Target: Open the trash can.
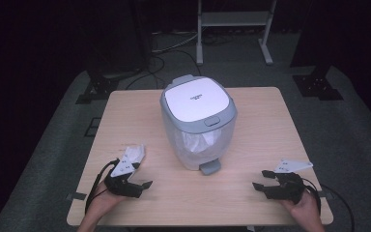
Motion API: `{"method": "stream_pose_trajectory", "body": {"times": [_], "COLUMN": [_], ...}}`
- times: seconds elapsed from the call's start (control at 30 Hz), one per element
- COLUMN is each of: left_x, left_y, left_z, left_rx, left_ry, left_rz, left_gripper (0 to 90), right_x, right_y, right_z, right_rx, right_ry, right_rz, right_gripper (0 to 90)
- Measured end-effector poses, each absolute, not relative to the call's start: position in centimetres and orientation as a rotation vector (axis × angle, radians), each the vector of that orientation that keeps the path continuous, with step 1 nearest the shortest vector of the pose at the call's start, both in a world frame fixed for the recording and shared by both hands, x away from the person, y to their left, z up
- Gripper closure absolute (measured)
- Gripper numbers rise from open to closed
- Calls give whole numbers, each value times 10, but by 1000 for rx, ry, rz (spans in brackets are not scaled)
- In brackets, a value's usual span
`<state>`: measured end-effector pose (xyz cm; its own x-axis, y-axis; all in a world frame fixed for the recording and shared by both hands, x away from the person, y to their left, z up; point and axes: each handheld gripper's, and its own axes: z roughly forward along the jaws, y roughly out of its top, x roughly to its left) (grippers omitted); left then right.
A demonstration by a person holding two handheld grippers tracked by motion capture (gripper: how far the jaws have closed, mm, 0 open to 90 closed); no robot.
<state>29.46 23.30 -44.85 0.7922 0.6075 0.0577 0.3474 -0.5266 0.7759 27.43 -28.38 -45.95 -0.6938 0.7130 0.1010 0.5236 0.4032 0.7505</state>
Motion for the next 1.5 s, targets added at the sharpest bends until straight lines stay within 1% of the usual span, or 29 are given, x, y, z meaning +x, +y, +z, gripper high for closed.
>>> {"method": "stream_pose_trajectory", "body": {"times": [0.43,0.63,0.93,1.5], "left_x": [296,295,294,293], "left_y": [237,238,238,239], "left_z": [-448,-448,-447,-447], "left_rx": [2159,2158,2159,2153], "left_ry": [720,718,717,721], "left_rz": [410,410,408,413], "left_gripper": [169,170,169,169], "right_x": [283,287,295,302], "right_y": [-286,-283,-277,-261], "right_z": [-446,-428,-391,-345], "right_rx": [1113,1093,1038,933], "right_ry": [2466,2486,2497,2523], "right_rz": [1203,1212,1221,1189], "right_gripper": [357,357,359,366]}}
